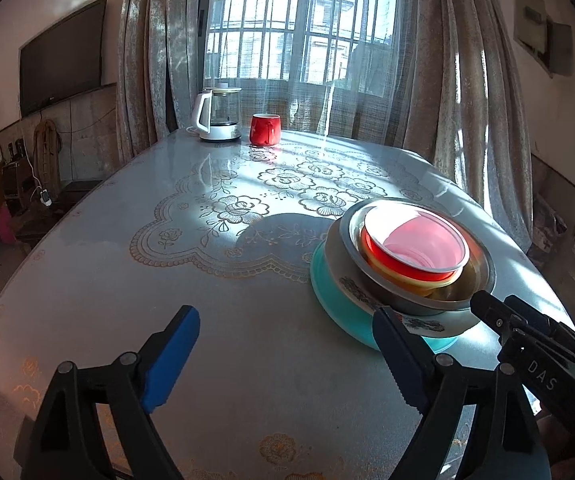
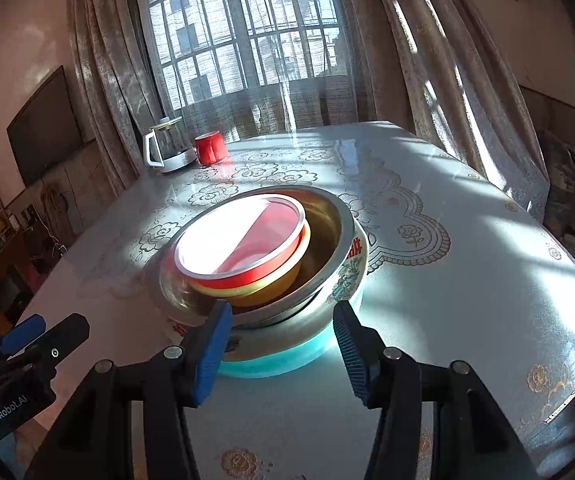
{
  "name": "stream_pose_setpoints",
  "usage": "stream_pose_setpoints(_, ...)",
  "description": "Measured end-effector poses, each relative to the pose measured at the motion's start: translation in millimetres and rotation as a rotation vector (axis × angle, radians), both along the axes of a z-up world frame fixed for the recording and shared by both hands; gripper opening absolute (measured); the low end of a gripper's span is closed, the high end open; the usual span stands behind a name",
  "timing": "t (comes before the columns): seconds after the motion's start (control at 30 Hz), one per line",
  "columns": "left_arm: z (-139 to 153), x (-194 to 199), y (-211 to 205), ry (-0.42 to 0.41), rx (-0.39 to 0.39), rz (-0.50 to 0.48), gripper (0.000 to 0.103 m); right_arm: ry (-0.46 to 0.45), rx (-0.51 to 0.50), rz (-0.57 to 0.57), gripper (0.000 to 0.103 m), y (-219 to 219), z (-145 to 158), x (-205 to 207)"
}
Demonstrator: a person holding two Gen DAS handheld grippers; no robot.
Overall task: Organize plates and bowls
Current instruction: 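Open both tools to release the steel bowl and withdraw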
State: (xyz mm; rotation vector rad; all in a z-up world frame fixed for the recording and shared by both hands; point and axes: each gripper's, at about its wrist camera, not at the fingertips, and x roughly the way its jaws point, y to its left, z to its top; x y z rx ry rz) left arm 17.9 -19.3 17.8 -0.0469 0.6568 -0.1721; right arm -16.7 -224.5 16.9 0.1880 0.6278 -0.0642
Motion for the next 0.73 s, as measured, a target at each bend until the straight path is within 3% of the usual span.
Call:
stream_pose_setpoints(0.57, 3, -7, -7, -0.031, 0.01, -0.037, 0.101, 0.007, -0.028, 0.024, 0.054, 14, -1, -2)
stream_pose_setpoints(0.73, 2, -5, -7, -0.042, 0.003, -0.053, 0.1, 0.002, -0.032, 0.024, 0.054, 10, -1, -1)
